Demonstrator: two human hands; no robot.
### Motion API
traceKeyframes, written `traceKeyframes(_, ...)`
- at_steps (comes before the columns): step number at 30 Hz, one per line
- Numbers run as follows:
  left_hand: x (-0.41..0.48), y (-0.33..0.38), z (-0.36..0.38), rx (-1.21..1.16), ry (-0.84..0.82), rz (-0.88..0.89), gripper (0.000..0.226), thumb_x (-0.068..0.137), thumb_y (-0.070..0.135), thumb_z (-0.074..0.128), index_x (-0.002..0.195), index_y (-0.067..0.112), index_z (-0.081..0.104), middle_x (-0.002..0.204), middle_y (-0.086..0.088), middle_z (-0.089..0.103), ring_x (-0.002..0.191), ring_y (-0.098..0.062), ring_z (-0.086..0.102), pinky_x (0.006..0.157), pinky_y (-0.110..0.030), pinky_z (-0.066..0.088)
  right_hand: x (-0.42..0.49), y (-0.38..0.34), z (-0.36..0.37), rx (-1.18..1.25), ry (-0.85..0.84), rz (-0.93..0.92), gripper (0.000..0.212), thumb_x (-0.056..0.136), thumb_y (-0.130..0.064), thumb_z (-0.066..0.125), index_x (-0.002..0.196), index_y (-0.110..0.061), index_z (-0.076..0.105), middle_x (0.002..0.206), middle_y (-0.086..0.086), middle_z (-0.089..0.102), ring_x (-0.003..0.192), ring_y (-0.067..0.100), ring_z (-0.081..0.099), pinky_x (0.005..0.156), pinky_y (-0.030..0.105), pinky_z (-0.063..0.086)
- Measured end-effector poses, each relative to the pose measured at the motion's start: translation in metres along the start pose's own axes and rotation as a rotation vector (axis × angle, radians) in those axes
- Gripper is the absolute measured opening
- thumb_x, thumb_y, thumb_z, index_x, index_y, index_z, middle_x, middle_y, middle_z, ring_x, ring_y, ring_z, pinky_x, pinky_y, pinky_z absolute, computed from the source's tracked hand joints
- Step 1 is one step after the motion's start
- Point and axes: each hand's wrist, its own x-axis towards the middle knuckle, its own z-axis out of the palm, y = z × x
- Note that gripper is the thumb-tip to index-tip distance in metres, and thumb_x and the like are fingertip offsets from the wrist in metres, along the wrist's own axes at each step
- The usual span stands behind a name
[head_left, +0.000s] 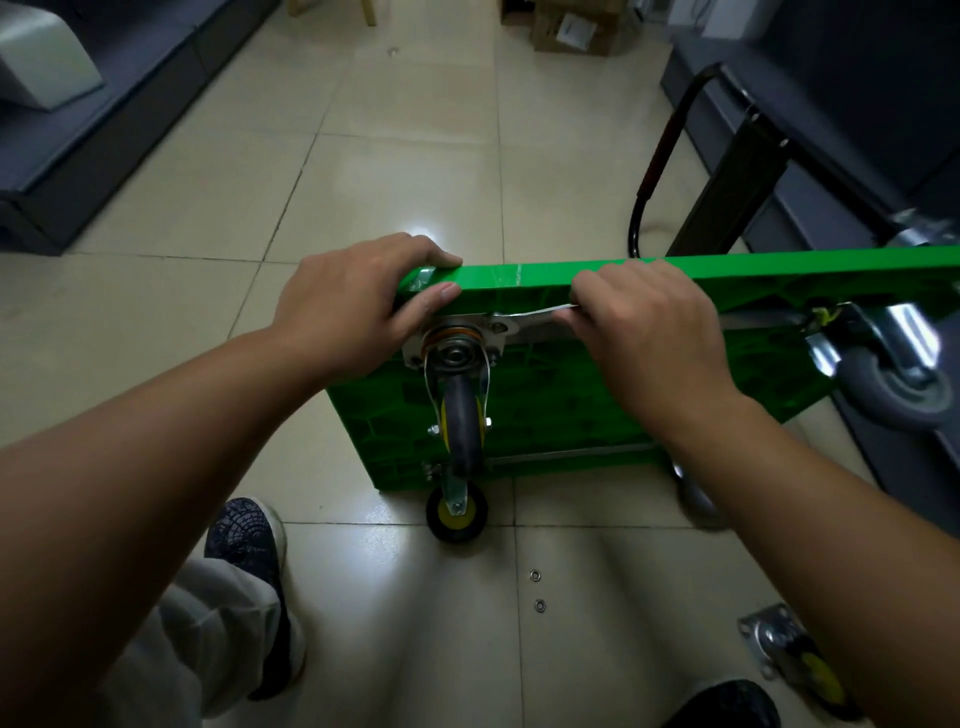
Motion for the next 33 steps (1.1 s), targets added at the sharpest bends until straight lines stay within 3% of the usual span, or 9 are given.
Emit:
traceKeyframes(4, 0.001, -0.002, -0.005, -0.048, -0.062, 0.02, 0.041, 0.099, 0.058, 0.043, 0.133, 0.038, 0.056, 0.126, 0.011, 0.062, 0.105, -0.018, 0.062, 0.072, -0.035, 0.046, -0.009, 0.008, -0.007, 0.052, -0.038, 0.063, 0.025, 0.091, -0.029, 0.073, 0.079, -0.011, 0.059, 0.07, 0.007, 0.058, 0.063, 0.028, 0.051, 0.062, 0.033, 0.026)
traceKeyframes(7, 0.003, -0.002, -0.009, -0.066, -0.114, 0.025, 0.041, 0.1, 0.054, 0.046, 0.139, 0.04, 0.051, 0.129, 0.01, 0.057, 0.107, -0.018, 0.06, 0.075, -0.033, 0.041, -0.031, 0.002, -0.012, 0.514, -0.022, 0.499, 0.017, 0.093, -0.031, 0.072, 0.088, -0.016, 0.066, 0.08, -0.003, 0.066, 0.073, 0.017, 0.061, 0.066, 0.029, 0.046)
traceKeyframes(10, -0.002, 0.003, -0.02, -0.12, -0.151, 0.019, 0.049, 0.099, 0.051, 0.049, 0.146, 0.039, 0.045, 0.131, 0.006, 0.057, 0.112, -0.021, 0.058, 0.085, -0.036, 0.045, -0.054, -0.022, 0.0, 0.942, 0.157, 0.969, 0.01, 0.093, -0.024, 0.071, 0.087, -0.02, 0.065, 0.08, 0.0, 0.069, 0.071, 0.009, 0.066, 0.065, 0.021, 0.05)
traceKeyframes(13, -0.01, 0.005, -0.033, -0.105, -0.194, -0.022, 0.051, 0.097, 0.054, 0.049, 0.146, 0.041, 0.046, 0.132, 0.005, 0.055, 0.116, -0.023, 0.056, 0.096, -0.043, 0.048, -0.075, -0.05, 0.029, 1.193, 0.212, 1.289, 0.01, 0.095, -0.025, 0.068, 0.09, -0.017, 0.063, 0.083, 0.006, 0.072, 0.07, 0.01, 0.067, 0.065, 0.022, 0.051)
traceKeyframes(15, -0.014, 0.005, -0.037, -0.075, -0.233, -0.027, 0.049, 0.098, 0.053, 0.05, 0.146, 0.043, 0.046, 0.137, 0.005, 0.053, 0.119, -0.023, 0.054, 0.098, -0.045, 0.048, -0.082, -0.067, 0.046, 1.28, 0.241, 1.404, 0.013, 0.096, -0.026, 0.067, 0.094, -0.014, 0.063, 0.086, 0.01, 0.073, 0.07, 0.011, 0.066, 0.067, 0.024, 0.051)
traceKeyframes(19, -0.018, 0.005, -0.033, -0.04, -0.231, 0.032, 0.058, 0.092, 0.06, 0.044, 0.148, 0.047, 0.042, 0.141, 0.007, 0.05, 0.122, -0.02, 0.051, 0.098, -0.046, 0.049, -0.075, -0.092, 0.067, 1.368, 0.272, 1.381, 0.01, 0.096, -0.02, 0.066, 0.095, -0.01, 0.062, 0.085, 0.01, 0.072, 0.074, 0.012, 0.068, 0.069, 0.022, 0.053)
traceKeyframes(22, -0.016, 0.0, -0.024, -0.073, -0.232, 0.11, 0.058, 0.092, 0.053, 0.052, 0.149, 0.042, 0.044, 0.139, 0.004, 0.052, 0.121, -0.018, 0.051, 0.097, -0.044, 0.05, -0.068, -0.102, 0.075, 1.381, 0.262, 1.297, 0.009, 0.096, -0.015, 0.067, 0.094, -0.008, 0.062, 0.084, 0.007, 0.071, 0.079, 0.013, 0.069, 0.07, 0.02, 0.055)
traceKeyframes(27, -0.005, -0.012, -0.011, -0.003, -0.182, 0.174, 0.062, 0.088, 0.052, 0.055, 0.149, 0.045, 0.043, 0.131, 0.007, 0.057, 0.11, -0.016, 0.054, 0.077, -0.034, 0.048, -0.064, -0.102, 0.088, 1.339, 0.237, 1.188, 0.007, 0.095, -0.012, 0.067, 0.094, -0.007, 0.063, 0.081, -0.001, 0.071, 0.081, 0.016, 0.071, 0.074, 0.025, 0.058)
traceKeyframes(33, -0.005, -0.011, -0.004, 0.046, -0.133, 0.177, 0.063, 0.087, 0.048, 0.057, 0.149, 0.047, 0.043, 0.13, 0.006, 0.058, 0.109, -0.018, 0.055, 0.072, -0.03, 0.039, -0.059, -0.096, 0.103, 1.317, 0.181, 1.142, 0.009, 0.096, -0.012, 0.067, 0.091, -0.008, 0.061, 0.083, 0.0, 0.069, 0.079, 0.01, 0.07, 0.072, 0.021, 0.056)
